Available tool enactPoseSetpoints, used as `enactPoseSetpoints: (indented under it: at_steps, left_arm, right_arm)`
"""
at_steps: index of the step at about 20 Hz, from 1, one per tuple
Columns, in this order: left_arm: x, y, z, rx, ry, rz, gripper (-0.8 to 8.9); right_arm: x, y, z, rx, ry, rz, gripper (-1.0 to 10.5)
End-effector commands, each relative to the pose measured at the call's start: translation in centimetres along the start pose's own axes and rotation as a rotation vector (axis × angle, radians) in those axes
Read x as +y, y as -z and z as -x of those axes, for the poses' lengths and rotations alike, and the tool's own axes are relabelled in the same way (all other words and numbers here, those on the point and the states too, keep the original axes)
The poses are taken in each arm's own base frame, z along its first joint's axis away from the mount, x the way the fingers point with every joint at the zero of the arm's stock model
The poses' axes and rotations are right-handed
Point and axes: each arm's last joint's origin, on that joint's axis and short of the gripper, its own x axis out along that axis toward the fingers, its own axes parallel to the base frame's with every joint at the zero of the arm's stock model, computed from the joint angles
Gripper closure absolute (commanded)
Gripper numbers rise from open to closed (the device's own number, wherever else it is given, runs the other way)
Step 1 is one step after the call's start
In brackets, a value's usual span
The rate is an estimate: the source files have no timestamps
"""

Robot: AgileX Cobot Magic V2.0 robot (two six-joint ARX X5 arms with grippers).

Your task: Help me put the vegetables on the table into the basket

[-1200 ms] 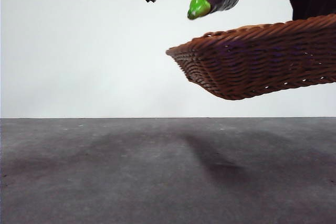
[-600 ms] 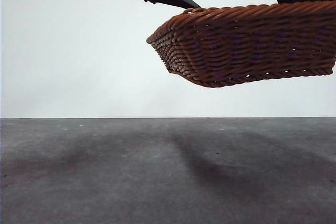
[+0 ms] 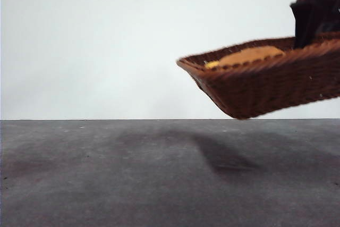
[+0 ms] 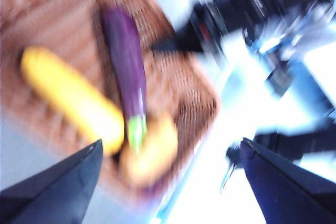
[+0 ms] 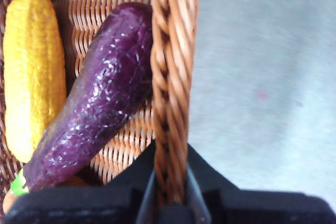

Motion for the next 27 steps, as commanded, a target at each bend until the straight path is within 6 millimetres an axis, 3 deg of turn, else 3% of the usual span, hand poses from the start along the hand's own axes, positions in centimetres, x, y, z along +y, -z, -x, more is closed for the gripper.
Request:
enactPoseSetpoints:
  at_steps: [1, 3, 7, 11, 14, 20, 27]
  left_arm:
    - [-1.8, 1.7, 2.3, 0.036, -0.048, -0.147, 5.95]
    - [-3.9, 3.0, 4.9, 0.008, -0.076, -0.204, 7.99]
    - [-6.8, 5.5, 9.6, -0.089, -0.223, -0.254, 8.19]
    - [-8.7, 7.2, 12.3, -0.168, -0.241, -0.264, 8.19]
    - [-9.7, 7.9, 12.8, -0.181, -0.218, -0.28, 8.19]
    - [-10.2, 8.2, 12.6, -0.173, -0.197, -0.302, 8.18]
    - [-10.3, 8.2, 12.7, -0.175, -0.198, -0.303, 8.18]
  right_arm:
    - [-1.5, -0.5, -1.4, 0.029, -0.002, -0.032, 9.6]
    - [-2.8, -1.0, -2.7, 0.045, 0.006, -0.055, 9.6]
    - [-4.6, -2.2, -4.5, 0.019, 0.007, -0.059, 9.6]
    - [-5.4, -3.0, -6.0, 0.015, 0.008, -0.061, 9.6]
    - [-5.9, -4.0, -7.3, 0.035, -0.016, -0.069, 9.6]
    - [-6.6, -6.5, -7.5, 0.037, -0.068, -0.077, 9.6]
    - [-9.2, -6.3, -9.5, 0.117, -0.075, -0.135, 9.6]
